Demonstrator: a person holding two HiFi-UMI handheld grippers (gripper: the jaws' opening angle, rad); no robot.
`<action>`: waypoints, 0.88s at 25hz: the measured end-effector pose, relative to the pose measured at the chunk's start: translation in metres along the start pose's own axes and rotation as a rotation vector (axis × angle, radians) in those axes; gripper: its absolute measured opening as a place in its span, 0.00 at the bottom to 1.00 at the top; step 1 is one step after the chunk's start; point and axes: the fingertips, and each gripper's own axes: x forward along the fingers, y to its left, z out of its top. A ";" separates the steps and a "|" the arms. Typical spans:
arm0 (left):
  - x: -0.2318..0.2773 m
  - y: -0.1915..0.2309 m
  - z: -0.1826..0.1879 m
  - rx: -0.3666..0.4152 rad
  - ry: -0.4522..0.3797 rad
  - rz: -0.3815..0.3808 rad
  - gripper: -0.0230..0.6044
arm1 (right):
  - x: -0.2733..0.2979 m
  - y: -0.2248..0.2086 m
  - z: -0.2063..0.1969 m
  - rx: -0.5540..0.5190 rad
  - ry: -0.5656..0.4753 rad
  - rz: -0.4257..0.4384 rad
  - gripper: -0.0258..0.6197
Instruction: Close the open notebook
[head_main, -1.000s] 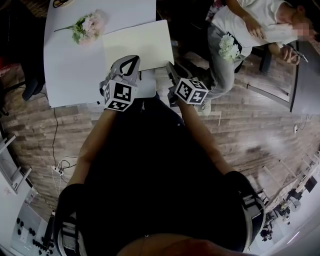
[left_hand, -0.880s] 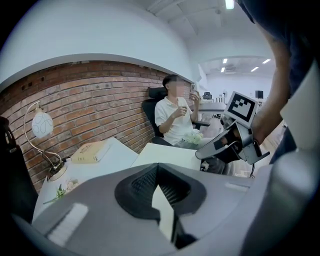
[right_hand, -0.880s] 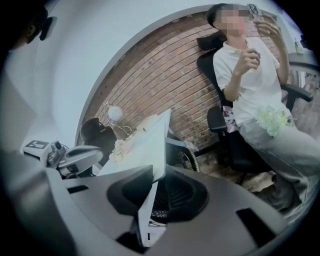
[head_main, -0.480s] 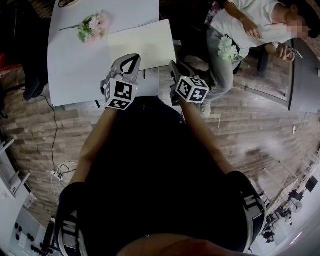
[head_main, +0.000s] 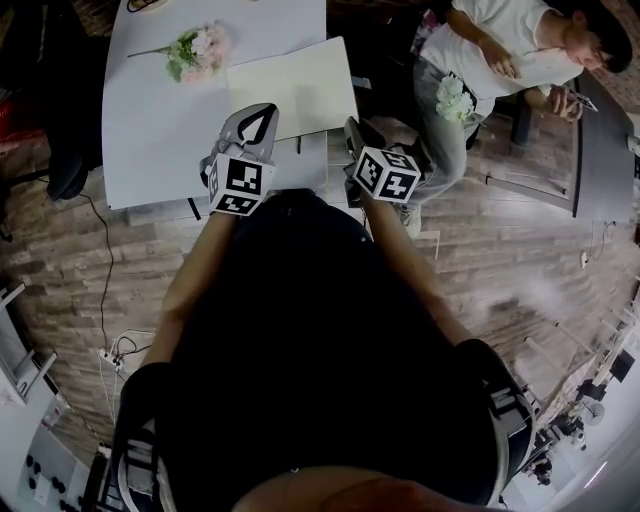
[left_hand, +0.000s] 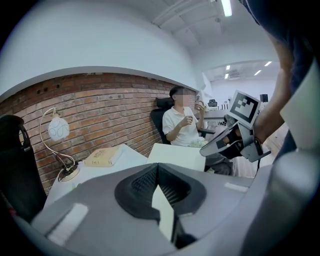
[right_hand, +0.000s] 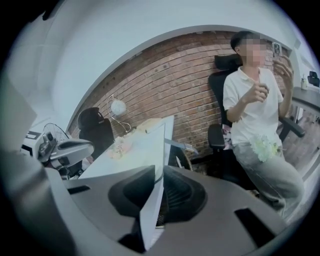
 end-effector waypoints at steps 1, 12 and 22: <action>-0.003 0.002 0.000 0.000 -0.005 0.002 0.05 | -0.001 0.002 0.001 -0.006 -0.002 -0.007 0.14; -0.024 0.021 -0.004 -0.030 -0.042 0.021 0.05 | -0.007 0.026 0.013 -0.116 -0.020 -0.068 0.12; -0.039 0.023 -0.010 -0.032 -0.067 0.014 0.05 | -0.011 0.044 0.018 -0.187 -0.037 -0.111 0.11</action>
